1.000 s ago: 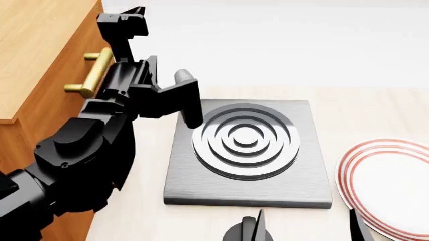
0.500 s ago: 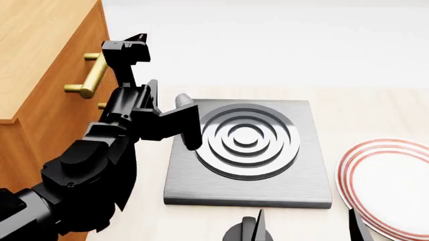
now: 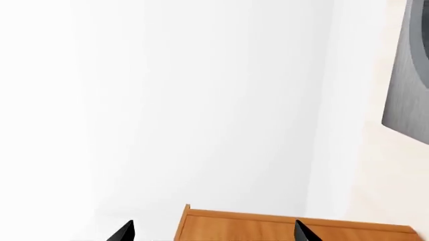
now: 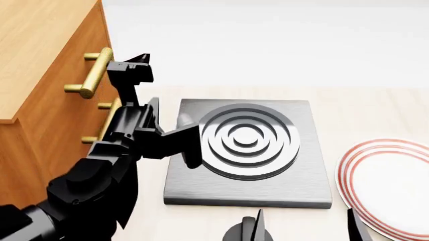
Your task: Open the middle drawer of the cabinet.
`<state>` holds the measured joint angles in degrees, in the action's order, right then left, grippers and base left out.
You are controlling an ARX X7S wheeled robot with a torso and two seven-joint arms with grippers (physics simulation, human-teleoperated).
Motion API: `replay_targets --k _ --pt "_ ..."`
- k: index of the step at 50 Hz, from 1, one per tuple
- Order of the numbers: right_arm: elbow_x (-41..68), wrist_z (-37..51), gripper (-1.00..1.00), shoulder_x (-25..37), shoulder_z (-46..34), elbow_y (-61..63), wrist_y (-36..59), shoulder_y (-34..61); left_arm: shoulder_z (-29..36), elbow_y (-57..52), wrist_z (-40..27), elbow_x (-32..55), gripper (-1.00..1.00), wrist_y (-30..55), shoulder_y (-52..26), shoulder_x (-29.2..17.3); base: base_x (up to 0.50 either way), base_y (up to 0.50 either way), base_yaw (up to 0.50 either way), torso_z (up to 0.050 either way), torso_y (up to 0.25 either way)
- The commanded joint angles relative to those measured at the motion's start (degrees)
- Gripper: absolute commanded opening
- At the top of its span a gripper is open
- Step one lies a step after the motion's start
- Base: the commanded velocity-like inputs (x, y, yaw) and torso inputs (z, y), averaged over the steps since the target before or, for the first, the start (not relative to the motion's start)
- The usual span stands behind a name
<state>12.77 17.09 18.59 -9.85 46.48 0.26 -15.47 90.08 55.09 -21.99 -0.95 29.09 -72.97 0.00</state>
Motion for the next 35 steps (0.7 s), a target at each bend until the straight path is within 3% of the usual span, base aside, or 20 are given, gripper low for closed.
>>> replay_targets --k 1,35 --pt "0.1 0.2 1.0 0.2 -0.3 -0.4 0.1 0.3 -0.1 0.0 -0.4 0.4 1.0 0.2 1.1 0.0 0.0 0.0 0.0 0.0 0.0" --pt "0.1 1.0 1.0 1.2 -1.2 -0.8 -0.3 0.5 -0.3 1.3 -0.4 3.4 1.0 -0.6 4.7 0.0 0.0 0.0 0.0 0.0 0.0"
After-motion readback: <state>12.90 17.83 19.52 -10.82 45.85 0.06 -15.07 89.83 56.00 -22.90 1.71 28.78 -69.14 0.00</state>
